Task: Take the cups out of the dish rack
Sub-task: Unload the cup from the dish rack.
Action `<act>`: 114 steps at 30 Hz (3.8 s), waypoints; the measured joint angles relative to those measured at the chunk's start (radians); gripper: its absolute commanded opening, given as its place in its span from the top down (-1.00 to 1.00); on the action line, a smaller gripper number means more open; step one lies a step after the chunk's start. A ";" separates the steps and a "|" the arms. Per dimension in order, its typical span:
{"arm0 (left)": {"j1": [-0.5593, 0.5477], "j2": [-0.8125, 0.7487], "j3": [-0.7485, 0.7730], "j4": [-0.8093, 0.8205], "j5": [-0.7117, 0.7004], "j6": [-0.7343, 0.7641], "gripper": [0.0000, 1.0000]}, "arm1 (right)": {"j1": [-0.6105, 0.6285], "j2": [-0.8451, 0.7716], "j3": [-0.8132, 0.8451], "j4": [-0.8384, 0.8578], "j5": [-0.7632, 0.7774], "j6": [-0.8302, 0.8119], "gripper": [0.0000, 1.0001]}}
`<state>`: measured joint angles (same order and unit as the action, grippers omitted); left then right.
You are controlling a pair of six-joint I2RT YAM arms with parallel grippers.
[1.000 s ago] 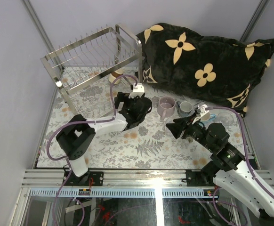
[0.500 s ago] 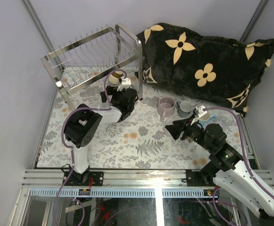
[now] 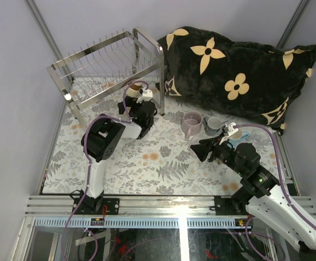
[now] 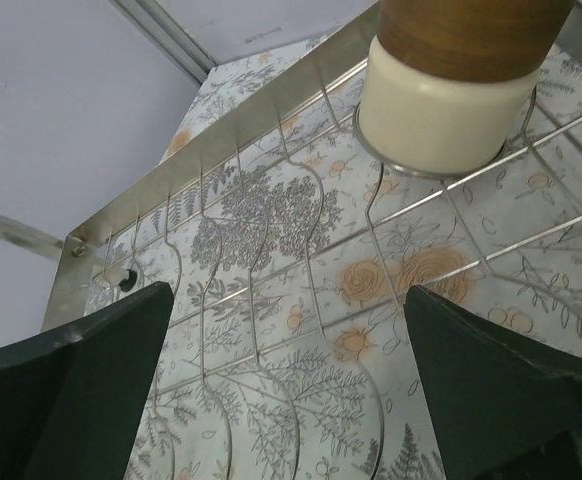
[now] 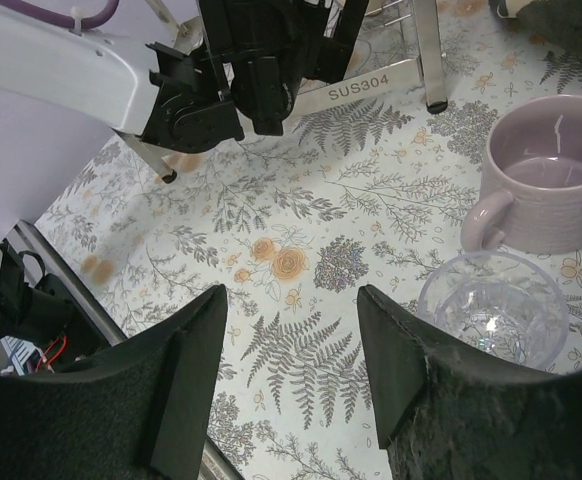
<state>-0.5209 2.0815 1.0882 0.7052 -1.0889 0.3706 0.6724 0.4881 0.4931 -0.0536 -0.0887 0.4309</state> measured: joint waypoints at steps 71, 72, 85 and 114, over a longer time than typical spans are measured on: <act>0.189 0.226 0.423 -0.136 0.481 -0.001 -1.00 | 0.000 0.142 -0.020 0.067 0.055 0.004 -0.24; 0.193 0.227 0.425 -0.137 0.486 -0.003 -1.00 | 0.000 0.144 -0.020 0.067 0.055 0.004 -0.24; 0.203 0.264 0.473 -0.138 0.505 -0.002 -0.99 | 0.000 0.159 -0.020 0.067 0.072 0.004 -0.24; 0.189 0.237 0.398 -0.034 0.466 0.039 0.69 | 0.000 0.148 -0.020 0.067 0.072 0.004 -0.24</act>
<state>-0.3317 2.3188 1.4864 0.6708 -0.6231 0.4091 0.6724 0.6357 0.4732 0.0135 -0.0170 0.4347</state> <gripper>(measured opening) 0.692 0.620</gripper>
